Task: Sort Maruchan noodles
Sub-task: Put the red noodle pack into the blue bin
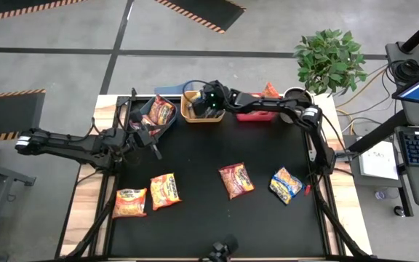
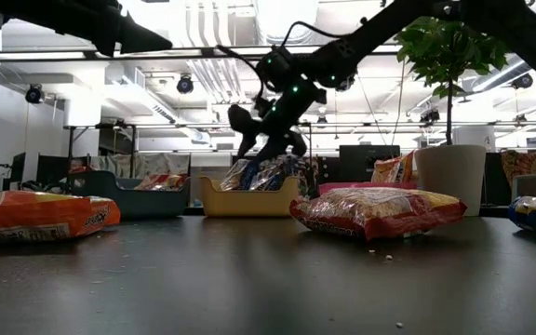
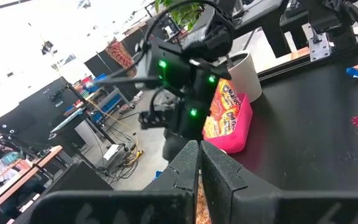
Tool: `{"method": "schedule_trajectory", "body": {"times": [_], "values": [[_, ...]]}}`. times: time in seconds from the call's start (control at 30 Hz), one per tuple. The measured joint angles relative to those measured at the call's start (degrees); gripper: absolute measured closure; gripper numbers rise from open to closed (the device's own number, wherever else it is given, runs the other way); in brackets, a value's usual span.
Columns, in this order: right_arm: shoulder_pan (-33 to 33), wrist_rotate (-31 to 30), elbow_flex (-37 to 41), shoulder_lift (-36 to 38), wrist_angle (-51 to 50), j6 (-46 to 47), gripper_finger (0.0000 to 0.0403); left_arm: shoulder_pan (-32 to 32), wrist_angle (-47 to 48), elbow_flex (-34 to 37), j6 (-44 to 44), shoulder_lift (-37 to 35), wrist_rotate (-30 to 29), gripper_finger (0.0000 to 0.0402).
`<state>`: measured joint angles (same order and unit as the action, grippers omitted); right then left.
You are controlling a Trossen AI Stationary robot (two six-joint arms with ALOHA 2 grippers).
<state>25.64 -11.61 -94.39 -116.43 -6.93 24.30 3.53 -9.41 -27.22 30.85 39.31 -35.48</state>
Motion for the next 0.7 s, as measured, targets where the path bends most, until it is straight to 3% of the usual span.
{"method": "schedule_trajectory", "body": {"times": [0.23, 0.5, 0.7], "values": [[-0.1, 0.1, 0.0, 4.5, -2.5, -1.9, 0.0208, 0.0, 0.0, 0.0, 0.0, 0.1, 0.0, 0.0402], [-3.1, 16.3, 0.0, 13.3, -16.2, -3.4, 0.0209, 0.0, -0.9, 0.0, 0.0, 0.5, 0.1, 0.0402], [-10.3, 18.1, 0.6, 17.0, -28.4, -4.4, 0.0209, 0.0, -2.7, 0.0, 0.0, 2.0, 0.2, 0.0402]]}}
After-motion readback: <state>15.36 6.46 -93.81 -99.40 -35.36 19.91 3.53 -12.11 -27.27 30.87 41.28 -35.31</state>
